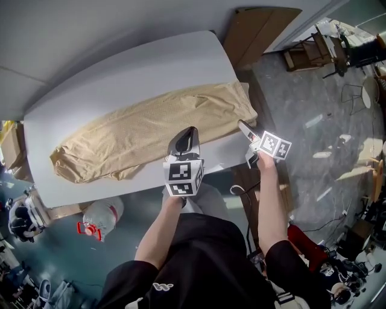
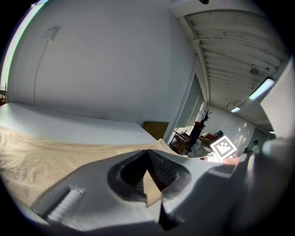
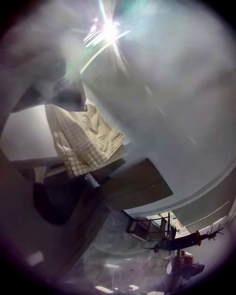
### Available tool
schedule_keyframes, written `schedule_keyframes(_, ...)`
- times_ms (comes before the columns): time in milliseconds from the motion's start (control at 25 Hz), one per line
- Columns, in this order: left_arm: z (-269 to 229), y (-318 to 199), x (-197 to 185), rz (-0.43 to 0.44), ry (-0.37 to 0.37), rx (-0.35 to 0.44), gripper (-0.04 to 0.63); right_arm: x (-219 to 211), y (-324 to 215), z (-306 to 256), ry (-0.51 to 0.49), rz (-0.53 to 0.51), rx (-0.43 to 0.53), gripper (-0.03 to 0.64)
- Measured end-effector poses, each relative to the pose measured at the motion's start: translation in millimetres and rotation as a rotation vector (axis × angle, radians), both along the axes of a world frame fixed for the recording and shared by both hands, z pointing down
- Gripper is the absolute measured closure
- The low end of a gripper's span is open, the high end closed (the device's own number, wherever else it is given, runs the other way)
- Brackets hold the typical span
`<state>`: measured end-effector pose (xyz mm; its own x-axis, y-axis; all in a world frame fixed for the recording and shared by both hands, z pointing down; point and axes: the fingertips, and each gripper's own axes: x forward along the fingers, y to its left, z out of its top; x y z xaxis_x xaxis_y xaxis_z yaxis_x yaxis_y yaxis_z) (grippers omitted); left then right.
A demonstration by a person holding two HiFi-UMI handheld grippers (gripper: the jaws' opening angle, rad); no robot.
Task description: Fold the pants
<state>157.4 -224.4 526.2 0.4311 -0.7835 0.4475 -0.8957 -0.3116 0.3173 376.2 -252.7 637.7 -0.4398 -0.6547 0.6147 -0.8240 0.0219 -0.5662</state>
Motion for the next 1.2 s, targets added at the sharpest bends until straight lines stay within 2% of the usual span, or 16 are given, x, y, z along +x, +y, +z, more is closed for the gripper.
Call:
schedule_keyframes(80,7,-1,1,-0.001,0.005,-0.014,0.594,-2,-3,6,0.028,-0.013,-0.004,0.133)
schedule_keyframes(200,12,-2,1,-0.001,0.007,-0.024,0.594,-5,-6,10,0.060,-0.031,0.002,0.192)
schedule_keyframes(560,13,-8,-4,-0.015,0.003,-0.029,0.594,-3,-18,2,0.119,-0.004,0.056,0.443)
schedule_keyframes(880,13,-9,-8,-0.024,0.013,-0.024,0.594,-8,-18,-15,0.187,-0.051,0.128,0.532)
schedule_keyframes(1000,8,-11,-11,-0.028,0.015,-0.012,0.594,-21,-23,-39,0.157,-0.062,0.186,0.545)
schedule_keyframes(1200,-7,-12,-23,-0.054,0.026,0.018,0.594,-37,-28,-76,0.245,-0.127,0.259,0.546)
